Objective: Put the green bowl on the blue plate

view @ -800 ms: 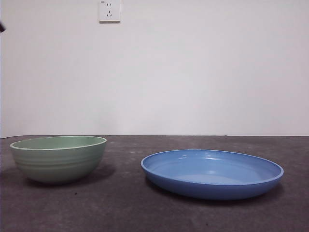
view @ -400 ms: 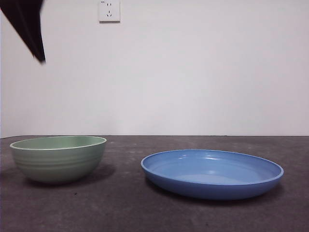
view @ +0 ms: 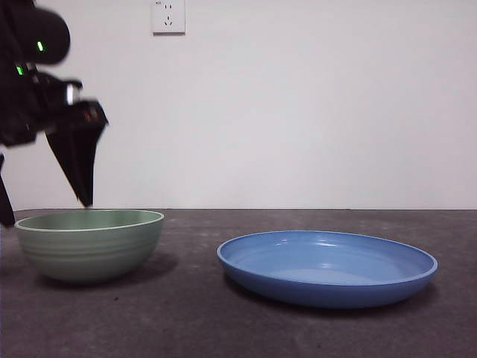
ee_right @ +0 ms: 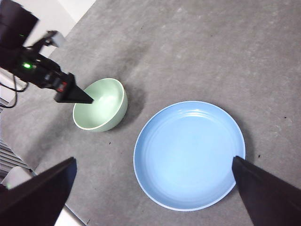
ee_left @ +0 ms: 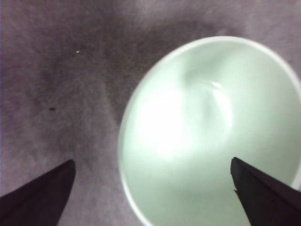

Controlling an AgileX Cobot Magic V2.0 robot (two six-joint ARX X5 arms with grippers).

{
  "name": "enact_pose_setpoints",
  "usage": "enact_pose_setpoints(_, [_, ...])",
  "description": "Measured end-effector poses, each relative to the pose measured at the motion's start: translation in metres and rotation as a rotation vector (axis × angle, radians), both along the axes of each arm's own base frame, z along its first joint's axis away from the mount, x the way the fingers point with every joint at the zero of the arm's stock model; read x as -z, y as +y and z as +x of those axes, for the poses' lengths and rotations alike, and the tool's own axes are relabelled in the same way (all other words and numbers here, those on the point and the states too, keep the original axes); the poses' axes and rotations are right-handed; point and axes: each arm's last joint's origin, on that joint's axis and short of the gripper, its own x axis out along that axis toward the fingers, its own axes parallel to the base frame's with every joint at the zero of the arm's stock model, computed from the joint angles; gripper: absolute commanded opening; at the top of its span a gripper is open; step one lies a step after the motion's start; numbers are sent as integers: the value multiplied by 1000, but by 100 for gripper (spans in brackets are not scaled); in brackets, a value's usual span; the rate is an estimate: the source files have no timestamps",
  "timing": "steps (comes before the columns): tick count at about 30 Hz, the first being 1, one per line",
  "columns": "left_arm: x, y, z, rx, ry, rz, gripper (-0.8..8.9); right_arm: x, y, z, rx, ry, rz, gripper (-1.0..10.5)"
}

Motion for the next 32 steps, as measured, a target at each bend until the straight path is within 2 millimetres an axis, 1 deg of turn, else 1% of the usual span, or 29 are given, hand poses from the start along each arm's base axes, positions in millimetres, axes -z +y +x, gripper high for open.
enact_pose_setpoints(3, [12, -2, 7, 0, 21, 6, 516, 0, 0, 0, 0, 0, 0, 616])
enact_pose_setpoints(8, [23, -3, 12, -1, 46, 14, 404, 0, 0, 0, 0, 0, 0, 616])
enact_pose_setpoints(11, [26, -3, 13, -1, 52, 16, 315, 0, 0, 0, 0, 0, 0, 616])
enact_pose_setpoints(18, [29, -3, 14, -1, 59, 18, 53, 0, 0, 0, 0, 0, 0, 616])
enact_pose_setpoints(20, [29, -3, 14, -2, 59, 18, 23, 0, 0, 0, 0, -1, 0, 616])
enact_pose_setpoints(32, [29, -3, 14, -5, 54, 19, 15, 0, 0, 0, 0, 0, 0, 616])
